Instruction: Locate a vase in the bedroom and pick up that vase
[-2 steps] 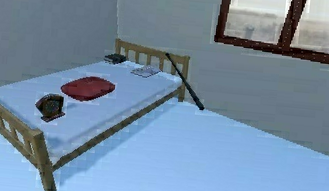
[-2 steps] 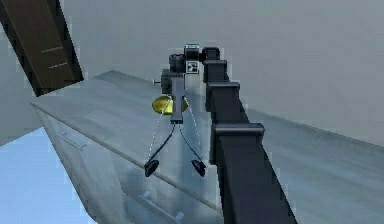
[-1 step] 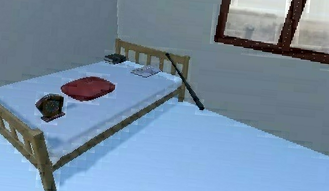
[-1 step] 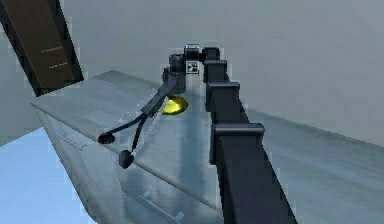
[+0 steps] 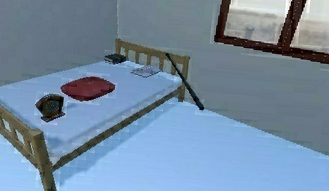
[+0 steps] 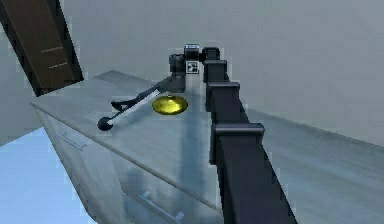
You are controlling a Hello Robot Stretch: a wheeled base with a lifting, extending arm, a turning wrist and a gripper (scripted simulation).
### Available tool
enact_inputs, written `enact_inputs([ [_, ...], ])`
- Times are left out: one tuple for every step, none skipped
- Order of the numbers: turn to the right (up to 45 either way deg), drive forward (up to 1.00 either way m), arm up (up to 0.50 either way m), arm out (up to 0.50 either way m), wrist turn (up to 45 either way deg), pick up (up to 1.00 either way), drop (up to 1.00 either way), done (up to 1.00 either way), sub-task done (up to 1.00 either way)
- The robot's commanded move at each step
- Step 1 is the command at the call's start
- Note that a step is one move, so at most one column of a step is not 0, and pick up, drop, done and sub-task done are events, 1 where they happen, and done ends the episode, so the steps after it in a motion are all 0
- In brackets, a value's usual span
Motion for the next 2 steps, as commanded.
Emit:
enact_inputs([
  [0.0, 0.0, 0.0, 0.0, 45.0, 0.0, 0.0, 0.0, 0.0],
  [0.0, 0.0, 0.0, 0.0, 24.0, 0.0, 0.0, 0.0, 0.0],
])
